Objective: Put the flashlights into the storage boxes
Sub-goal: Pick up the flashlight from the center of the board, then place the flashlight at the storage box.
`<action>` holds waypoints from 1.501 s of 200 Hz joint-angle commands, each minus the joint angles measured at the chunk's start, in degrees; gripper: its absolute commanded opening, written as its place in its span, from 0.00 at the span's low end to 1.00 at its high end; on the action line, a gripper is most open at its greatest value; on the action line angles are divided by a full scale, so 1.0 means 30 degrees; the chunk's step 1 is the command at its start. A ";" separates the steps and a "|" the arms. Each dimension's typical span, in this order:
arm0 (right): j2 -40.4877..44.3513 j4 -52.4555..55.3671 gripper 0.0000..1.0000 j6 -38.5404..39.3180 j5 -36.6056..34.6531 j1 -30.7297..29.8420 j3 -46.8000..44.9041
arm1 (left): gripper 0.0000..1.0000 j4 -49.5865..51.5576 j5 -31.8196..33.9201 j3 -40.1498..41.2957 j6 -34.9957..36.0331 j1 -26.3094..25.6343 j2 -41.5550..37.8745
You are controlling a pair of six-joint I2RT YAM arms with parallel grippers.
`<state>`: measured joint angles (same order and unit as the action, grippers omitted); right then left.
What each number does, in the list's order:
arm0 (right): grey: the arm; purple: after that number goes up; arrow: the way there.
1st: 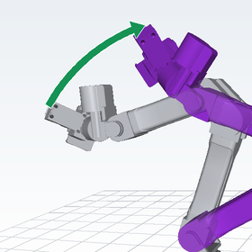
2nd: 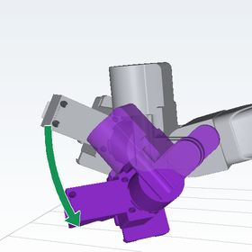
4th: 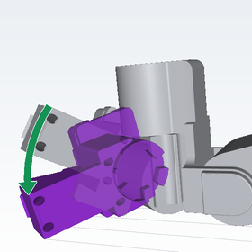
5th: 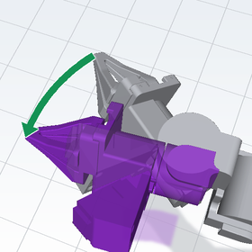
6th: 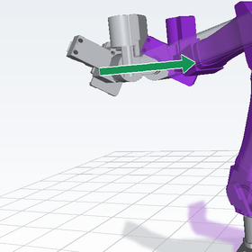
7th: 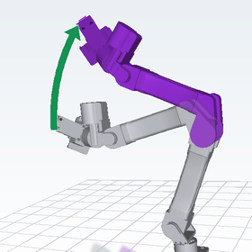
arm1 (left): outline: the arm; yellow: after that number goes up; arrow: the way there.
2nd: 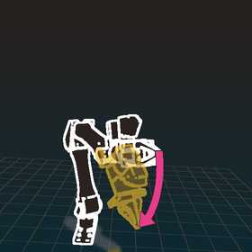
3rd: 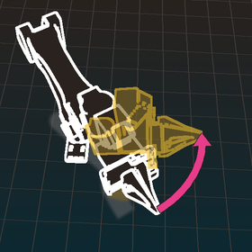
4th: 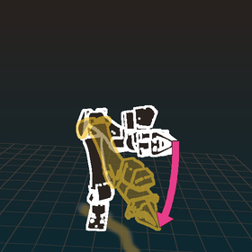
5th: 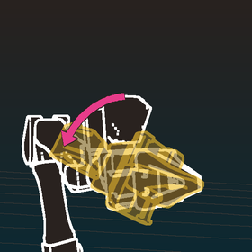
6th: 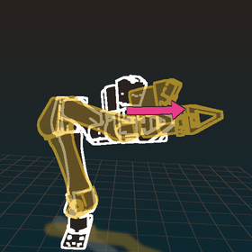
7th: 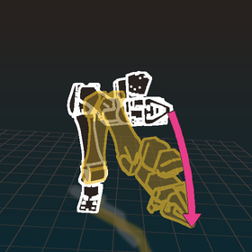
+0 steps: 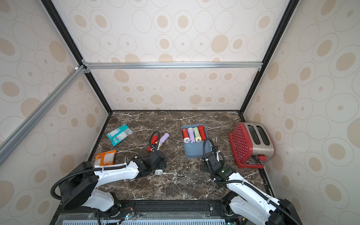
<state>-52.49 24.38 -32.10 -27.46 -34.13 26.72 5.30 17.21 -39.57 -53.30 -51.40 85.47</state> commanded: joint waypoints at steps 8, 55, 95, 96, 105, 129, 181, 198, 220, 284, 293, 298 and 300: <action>-0.0052 0.0132 0.69 -0.0121 -0.0338 -0.0181 0.0120 | 0.64 0.0420 0.0312 -0.0209 -0.0134 -0.0083 0.0777; -0.0282 0.0044 0.69 -0.0098 -0.0221 -0.0196 0.0214 | 0.51 0.1271 0.0679 -0.1094 0.0247 -0.0094 0.2476; -0.0264 0.0090 0.69 -0.0127 -0.0308 -0.0174 0.0212 | 0.39 0.2425 0.1671 -0.1966 -0.0473 -0.0537 0.2777; -0.0246 0.0083 0.69 -0.0119 -0.0308 -0.0185 0.0223 | 0.39 0.2468 0.1731 -0.2049 -0.0494 -0.0550 0.2773; -0.0192 0.0105 0.69 -0.0109 -0.0316 -0.0191 0.0178 | 0.38 0.3335 0.2217 -0.2707 -0.0696 -0.0750 0.2668; -0.0030 0.0048 0.68 -0.0170 -0.0366 -0.0195 0.0117 | 0.31 0.5063 0.3238 -0.5377 -0.1077 -0.1233 0.2550; 0.0436 0.0243 0.68 -0.0285 -0.0529 -0.0187 0.0007 | 0.31 0.1312 0.3396 -0.9917 -0.1630 -0.1969 0.4443; 0.0869 0.0215 0.68 -0.0303 -0.0629 -0.0181 -0.0146 | 0.31 -0.0127 0.2880 -1.1463 -0.1412 -0.1970 0.6057; 0.1312 0.0250 0.68 -0.0352 -0.0748 -0.0196 -0.0307 | 0.32 -0.0229 0.2411 -1.4019 -0.1021 -0.1970 0.8348; 0.1307 0.0276 0.67 -0.0295 -0.0689 -0.0199 -0.0273 | 0.32 0.0572 0.1785 -1.7919 -0.0243 -0.1826 1.2726; 0.1344 0.0269 0.67 -0.0304 -0.0686 -0.0204 -0.0265 | 0.32 0.1092 0.1890 -1.8255 -0.0194 -0.1740 1.3052; 0.1351 0.0253 0.67 -0.0272 -0.0689 -0.0181 -0.0318 | 0.32 0.1292 0.2014 -1.8313 -0.0193 -0.1709 1.3149; 0.1353 0.0237 0.67 -0.0262 -0.0667 -0.0192 -0.0314 | 0.32 0.1342 0.2023 -1.8306 -0.0193 -0.1684 1.3165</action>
<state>-48.71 24.40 -32.12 -28.51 -34.17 26.41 6.24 21.74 -90.32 -55.13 -56.93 124.05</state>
